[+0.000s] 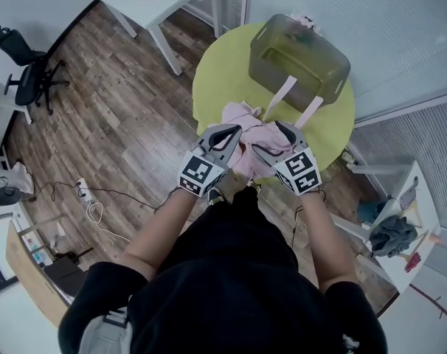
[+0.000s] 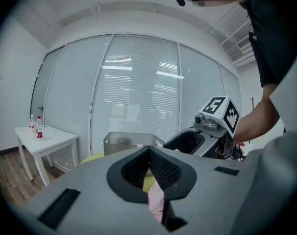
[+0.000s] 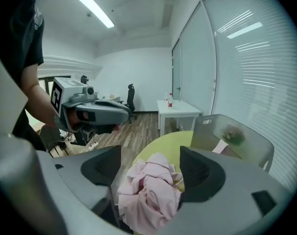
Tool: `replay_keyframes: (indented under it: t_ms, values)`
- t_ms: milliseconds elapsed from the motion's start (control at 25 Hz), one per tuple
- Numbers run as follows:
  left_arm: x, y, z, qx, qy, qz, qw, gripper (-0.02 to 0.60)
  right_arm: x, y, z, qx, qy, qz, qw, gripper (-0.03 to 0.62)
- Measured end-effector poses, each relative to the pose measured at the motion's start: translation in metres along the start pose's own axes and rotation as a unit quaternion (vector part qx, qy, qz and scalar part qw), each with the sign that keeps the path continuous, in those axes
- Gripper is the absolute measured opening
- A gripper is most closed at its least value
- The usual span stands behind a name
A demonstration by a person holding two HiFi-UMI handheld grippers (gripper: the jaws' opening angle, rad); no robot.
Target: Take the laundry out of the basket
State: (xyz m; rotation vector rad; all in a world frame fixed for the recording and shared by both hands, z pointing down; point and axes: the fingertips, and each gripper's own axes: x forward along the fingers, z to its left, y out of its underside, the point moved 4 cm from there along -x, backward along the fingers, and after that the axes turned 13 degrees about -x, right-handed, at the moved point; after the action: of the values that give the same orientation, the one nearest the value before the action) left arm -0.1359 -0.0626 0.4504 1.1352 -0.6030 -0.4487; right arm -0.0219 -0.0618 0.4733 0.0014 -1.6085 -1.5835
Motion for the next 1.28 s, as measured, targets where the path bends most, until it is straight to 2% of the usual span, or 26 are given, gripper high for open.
replay_keyframes:
  t_ms: [240, 520, 600, 760, 1280]
  values:
    - [-0.004, -0.032, -0.02, 0.009, 0.024, -0.017, 0.9995, 0.003, -0.041, -0.027, -0.005, 0.034, 0.039, -0.096, 0.994, 0.325]
    - [-0.005, -0.057, -0.039, 0.018, 0.042, -0.036, 0.9983, 0.003, -0.072, -0.056, -0.008, 0.017, 0.087, -0.18, 0.98, 0.095]
    - [-0.005, -0.058, -0.042, 0.02, 0.049, -0.039, 0.9978, 0.003, -0.077, -0.061, -0.009, 0.015, 0.095, -0.195, 0.976, 0.053]
    - [-0.004, -0.066, -0.046, 0.022, 0.056, -0.044, 0.9972, 0.003, -0.081, -0.072, -0.009, 0.014, 0.101, -0.217, 0.971, 0.026]
    - [-0.001, -0.073, -0.05, 0.029, 0.065, -0.045, 0.9965, 0.003, -0.085, -0.081, -0.008, 0.016, 0.109, -0.236, 0.966, 0.023]
